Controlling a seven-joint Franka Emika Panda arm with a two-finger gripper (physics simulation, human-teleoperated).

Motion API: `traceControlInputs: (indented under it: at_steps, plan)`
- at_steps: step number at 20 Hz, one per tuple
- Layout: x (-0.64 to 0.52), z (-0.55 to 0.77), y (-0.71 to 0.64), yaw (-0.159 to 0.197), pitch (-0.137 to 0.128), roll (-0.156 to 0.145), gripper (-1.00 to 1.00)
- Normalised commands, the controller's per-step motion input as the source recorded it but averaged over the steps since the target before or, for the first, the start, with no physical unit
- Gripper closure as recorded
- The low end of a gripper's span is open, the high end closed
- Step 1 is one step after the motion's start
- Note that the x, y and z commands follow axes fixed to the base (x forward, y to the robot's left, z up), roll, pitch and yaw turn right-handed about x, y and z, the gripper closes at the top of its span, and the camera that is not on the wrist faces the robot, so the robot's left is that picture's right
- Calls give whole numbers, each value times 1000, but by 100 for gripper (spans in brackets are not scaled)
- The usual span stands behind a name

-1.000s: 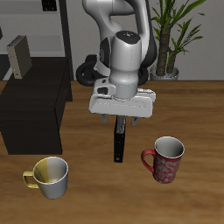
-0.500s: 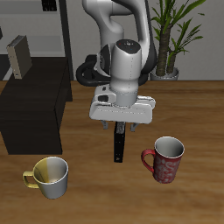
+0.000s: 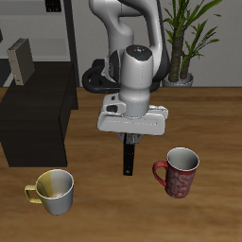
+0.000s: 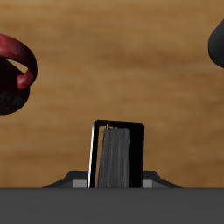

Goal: Yellow book upright top shelf and black book top region shelf and red mug top shelf

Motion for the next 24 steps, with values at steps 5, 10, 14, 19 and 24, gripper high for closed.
traceControlInputs:
  at_steps: [5,10,14,19,24]
  plan:
    - [-266,263,114,59,-30,-31,100]
    - [-590,635,383,63,-59,-46,100]
    - [-531,569,308,49,-58,-12,100]
    - [-551,386,510,51,-10,-37,100]
    - [-175,14,203,31,12,-137,100]
